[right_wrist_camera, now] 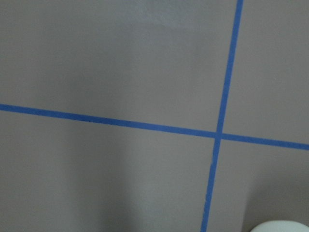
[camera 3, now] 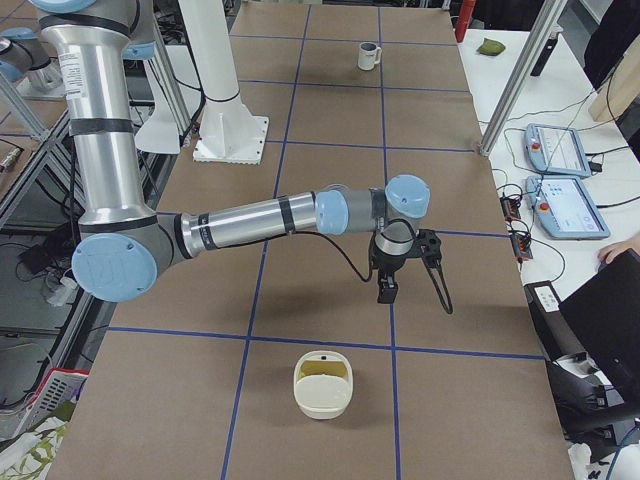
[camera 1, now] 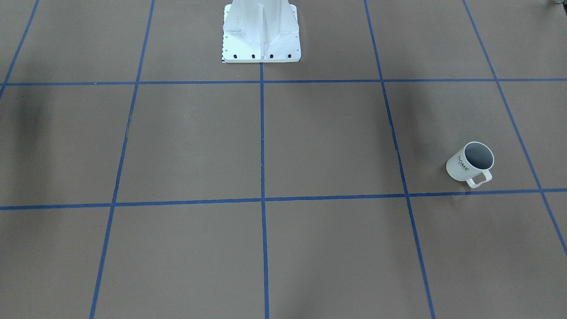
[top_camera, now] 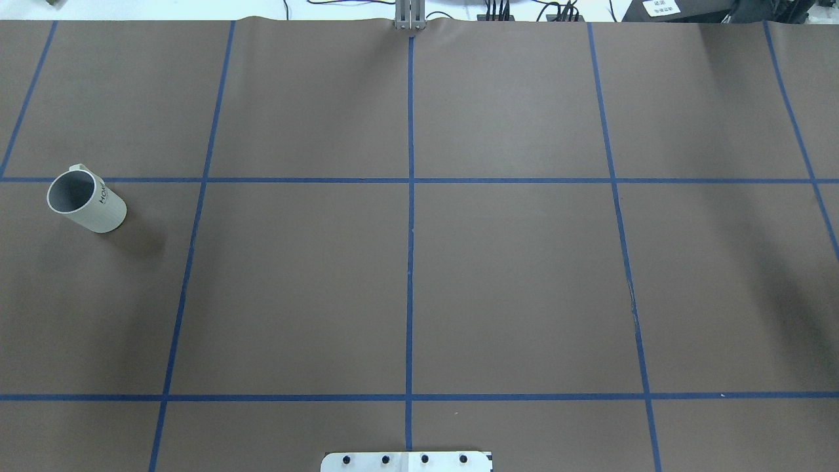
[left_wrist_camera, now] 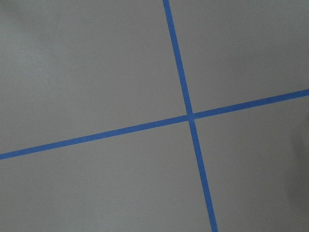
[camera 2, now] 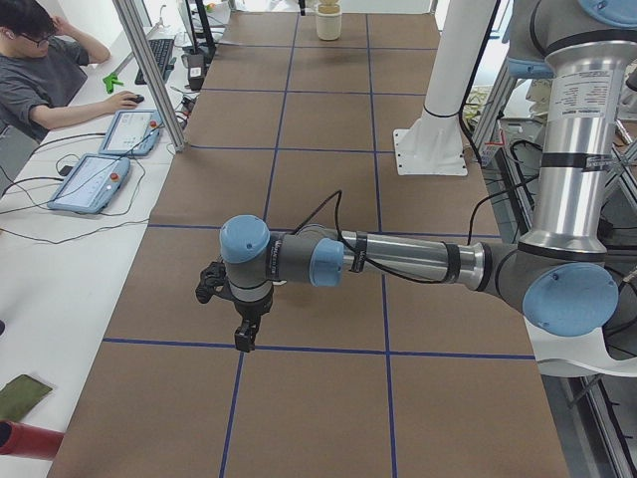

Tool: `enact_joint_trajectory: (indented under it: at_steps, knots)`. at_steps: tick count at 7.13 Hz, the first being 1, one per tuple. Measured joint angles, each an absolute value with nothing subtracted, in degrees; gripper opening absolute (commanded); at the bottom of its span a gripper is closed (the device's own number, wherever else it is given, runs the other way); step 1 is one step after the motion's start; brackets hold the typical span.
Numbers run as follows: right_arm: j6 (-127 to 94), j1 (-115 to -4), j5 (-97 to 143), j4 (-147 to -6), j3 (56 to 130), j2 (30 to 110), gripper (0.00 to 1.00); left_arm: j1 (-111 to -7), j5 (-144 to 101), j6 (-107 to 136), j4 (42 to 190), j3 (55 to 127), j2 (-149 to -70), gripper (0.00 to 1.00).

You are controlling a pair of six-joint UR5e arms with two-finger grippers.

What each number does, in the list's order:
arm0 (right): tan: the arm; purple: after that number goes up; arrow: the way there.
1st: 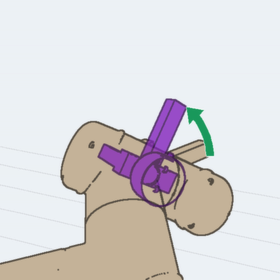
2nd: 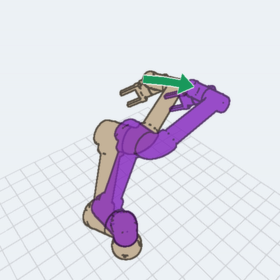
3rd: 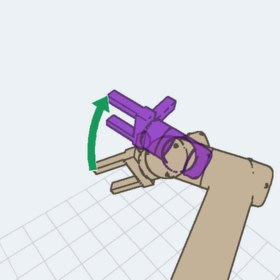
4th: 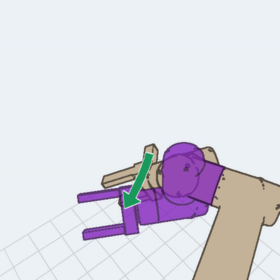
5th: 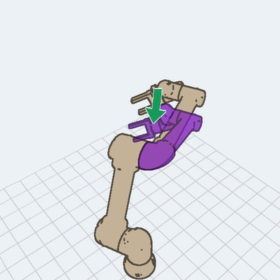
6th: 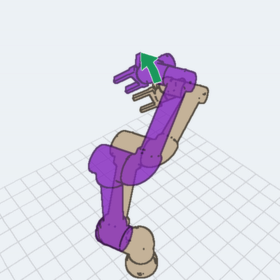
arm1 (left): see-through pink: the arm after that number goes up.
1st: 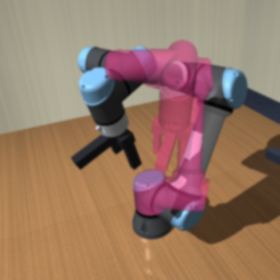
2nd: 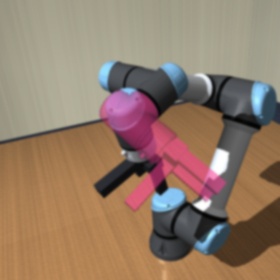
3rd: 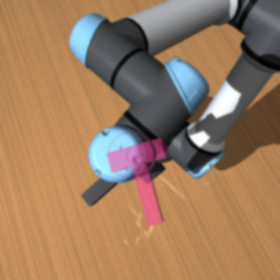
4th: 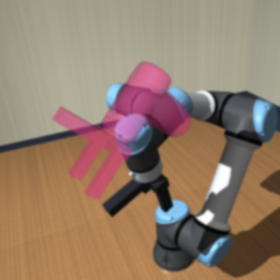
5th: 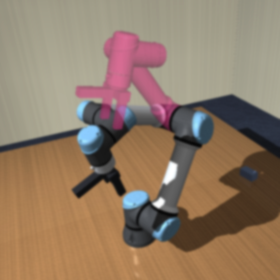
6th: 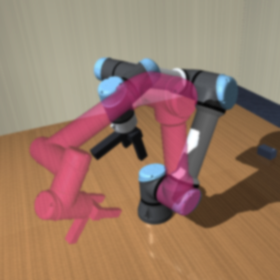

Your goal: Left arm hands cup to right arm to dump lemon

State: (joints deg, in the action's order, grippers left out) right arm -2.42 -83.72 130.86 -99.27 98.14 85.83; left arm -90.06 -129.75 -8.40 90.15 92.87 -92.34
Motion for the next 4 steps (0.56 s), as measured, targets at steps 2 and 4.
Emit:
enact_joint_trajectory:
  at_steps: [2,4]
  knots:
    - [-2.28,-86.67,131.02,-99.08,99.93,90.62,1.0,-90.18,-129.73,-8.25,90.27,92.8,-91.19,1.0]
    - [-2.32,-87.8,130.85,-98.28,100.69,92.99,1.0,-90.24,-130.16,-8.22,90.46,93.2,-90.06,1.0]
